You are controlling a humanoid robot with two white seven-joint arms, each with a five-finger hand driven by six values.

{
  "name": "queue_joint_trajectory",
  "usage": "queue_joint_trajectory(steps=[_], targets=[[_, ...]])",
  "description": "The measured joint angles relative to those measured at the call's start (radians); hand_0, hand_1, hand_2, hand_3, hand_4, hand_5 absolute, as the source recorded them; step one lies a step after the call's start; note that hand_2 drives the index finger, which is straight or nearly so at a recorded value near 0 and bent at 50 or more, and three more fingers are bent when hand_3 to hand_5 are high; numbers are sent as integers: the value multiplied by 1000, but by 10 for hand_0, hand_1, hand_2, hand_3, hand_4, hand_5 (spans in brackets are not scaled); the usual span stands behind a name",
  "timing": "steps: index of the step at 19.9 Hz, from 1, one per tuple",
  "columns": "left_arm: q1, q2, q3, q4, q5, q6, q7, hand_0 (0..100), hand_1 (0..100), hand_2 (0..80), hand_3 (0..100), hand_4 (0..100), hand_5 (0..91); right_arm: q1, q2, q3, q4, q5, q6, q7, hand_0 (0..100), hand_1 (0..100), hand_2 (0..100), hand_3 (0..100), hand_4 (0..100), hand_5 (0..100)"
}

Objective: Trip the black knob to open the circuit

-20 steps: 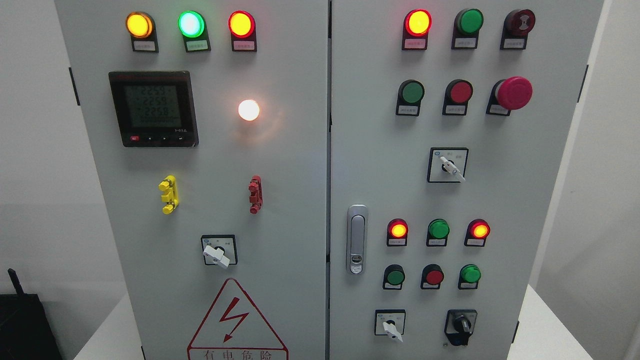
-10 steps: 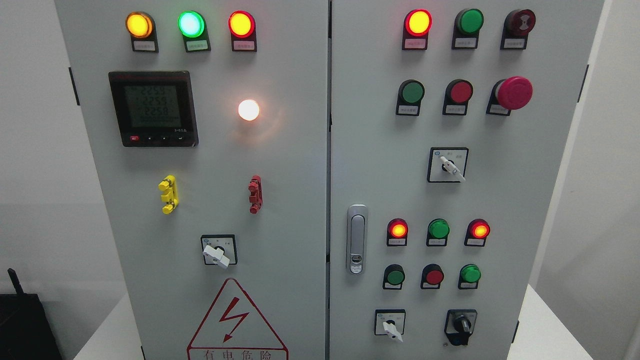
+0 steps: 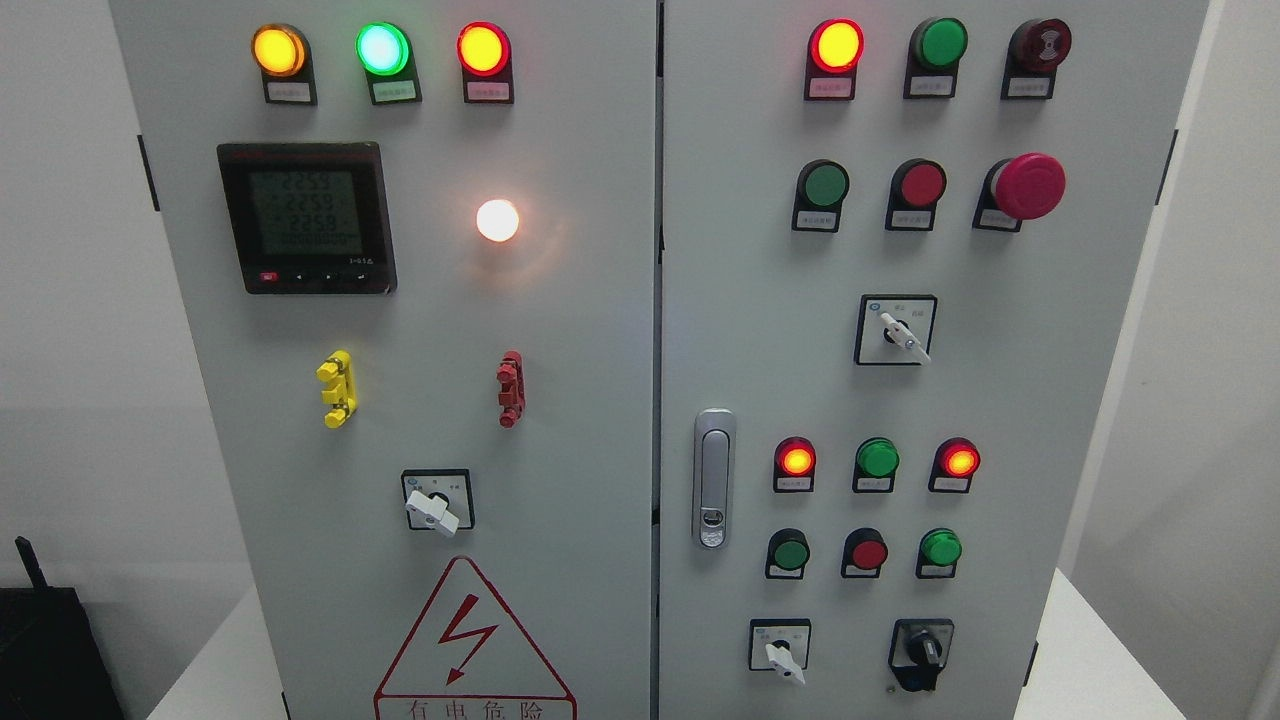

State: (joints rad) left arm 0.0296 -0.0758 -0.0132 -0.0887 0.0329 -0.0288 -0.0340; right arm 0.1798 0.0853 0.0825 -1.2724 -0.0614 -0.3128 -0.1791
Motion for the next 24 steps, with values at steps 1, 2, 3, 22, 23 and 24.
queue_joint_trajectory(steps=[1, 2, 3, 22, 23, 24], targets=[[0, 0, 0, 0, 0, 0, 0, 120, 389, 0, 0, 0, 0, 7, 0, 0, -33, 0, 0, 0, 916, 1000, 0, 992, 895, 800], [0, 0, 0, 0, 0, 0, 0, 120, 389, 0, 0, 0, 0, 13, 0, 0, -62, 0, 0, 0, 942, 1000, 0, 1000, 912, 817], [0, 0, 0, 0, 0, 0, 0, 120, 389, 0, 0, 0, 0, 19, 0, 0, -90, 0, 0, 0, 953, 1000, 0, 1000, 922, 824], [0, 0, 0, 0, 0, 0, 0, 120, 389, 0, 0, 0, 0, -33, 0, -5, -423, 1, 68, -4, 1000, 982, 0, 1000, 1000, 916], [0, 0, 0, 0, 0, 0, 0, 120, 389, 0, 0, 0, 0, -39, 0, -5, -427, 1, 72, -4, 995, 964, 0, 1000, 1000, 925], [0, 0, 0, 0, 0, 0, 0, 120, 389, 0, 0, 0, 0, -47, 0, -5, -429, 1, 86, -4, 985, 960, 0, 1000, 1000, 927]])
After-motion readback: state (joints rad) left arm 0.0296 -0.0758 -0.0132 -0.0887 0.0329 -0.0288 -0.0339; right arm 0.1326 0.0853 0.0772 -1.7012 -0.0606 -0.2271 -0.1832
